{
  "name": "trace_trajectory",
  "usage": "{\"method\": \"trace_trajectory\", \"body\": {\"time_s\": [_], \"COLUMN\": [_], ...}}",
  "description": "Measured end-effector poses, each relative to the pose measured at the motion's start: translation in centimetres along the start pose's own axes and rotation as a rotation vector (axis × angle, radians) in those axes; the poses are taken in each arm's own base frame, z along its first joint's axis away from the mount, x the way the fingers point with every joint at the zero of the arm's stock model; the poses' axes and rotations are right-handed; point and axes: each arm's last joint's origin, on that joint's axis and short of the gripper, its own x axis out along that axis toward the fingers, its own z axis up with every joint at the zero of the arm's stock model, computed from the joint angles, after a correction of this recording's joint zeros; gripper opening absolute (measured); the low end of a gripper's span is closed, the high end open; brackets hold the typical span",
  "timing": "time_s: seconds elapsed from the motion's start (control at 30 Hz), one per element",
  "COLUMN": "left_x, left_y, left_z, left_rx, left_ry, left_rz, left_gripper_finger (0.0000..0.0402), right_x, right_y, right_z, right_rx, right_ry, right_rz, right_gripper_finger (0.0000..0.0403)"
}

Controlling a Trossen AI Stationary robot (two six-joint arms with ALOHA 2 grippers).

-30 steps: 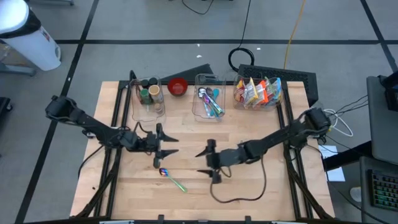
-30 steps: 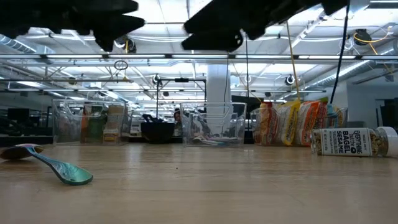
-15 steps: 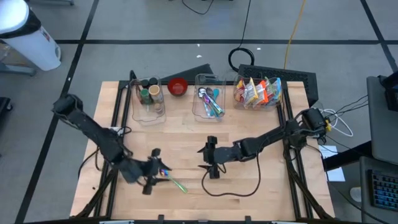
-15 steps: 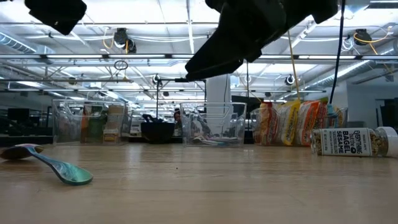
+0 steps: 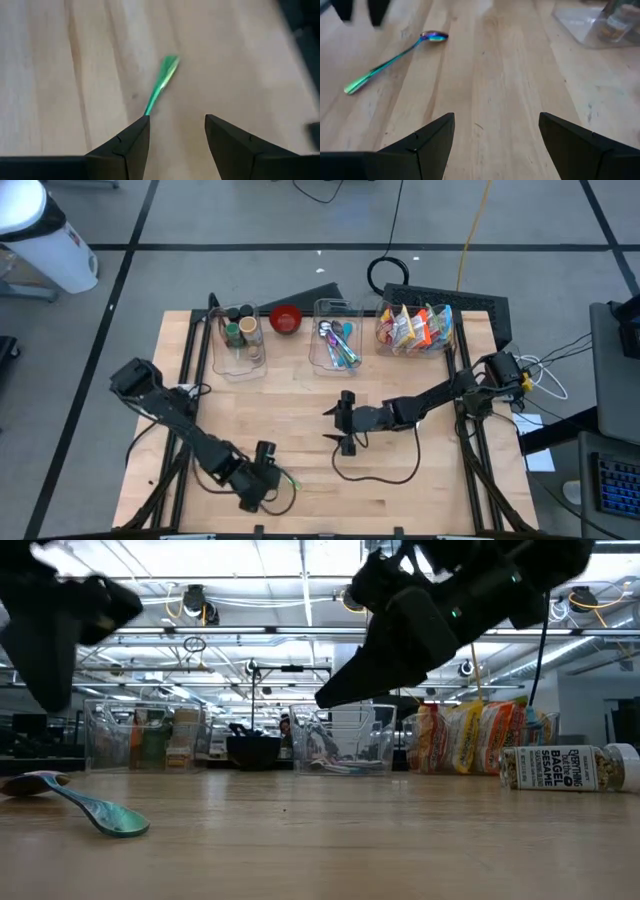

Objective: Pick & Place Food Item
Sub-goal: Put the violet spoon into the middle transparent bin

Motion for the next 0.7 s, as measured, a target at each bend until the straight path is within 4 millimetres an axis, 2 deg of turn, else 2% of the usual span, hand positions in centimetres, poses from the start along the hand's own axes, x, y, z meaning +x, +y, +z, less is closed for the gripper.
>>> {"method": "trace_trajectory", "body": {"time_s": [0.2,0.33,0.47,0.57,0.7], "left_x": [1.2,1.4,1.8,1.9,1.9], "left_y": [2.1,3.9,5.3,5.8,5.5], "left_z": [-0.2,-0.2,-0.3,-0.3,-0.3], "left_rx": [-0.006,0.001,-0.050,-0.073,-0.066], "left_ry": [0.116,0.168,0.224,0.237,0.234], "left_rz": [0.029,0.060,0.012,-0.020,-0.039], "left_gripper_finger": [0.0195,0.0195,0.0195,0.0195,0.0195], "right_x": [-0.5,-0.6,-0.6,-0.6,-0.5], "right_y": [-0.3,-0.3,-0.3,-0.3,-0.3], "right_z": [-1.5,-1.8,-1.9,-2.0,-2.2], "right_rx": [0.027,0.026,0.024,0.025,0.061], "right_ry": [-0.109,-0.109,-0.099,-0.088,-0.065], "right_rz": [0.009,0.010,0.010,0.010,0.011], "right_gripper_finger": [0.0281,0.0281,0.0281,0.0281,0.0281]}}
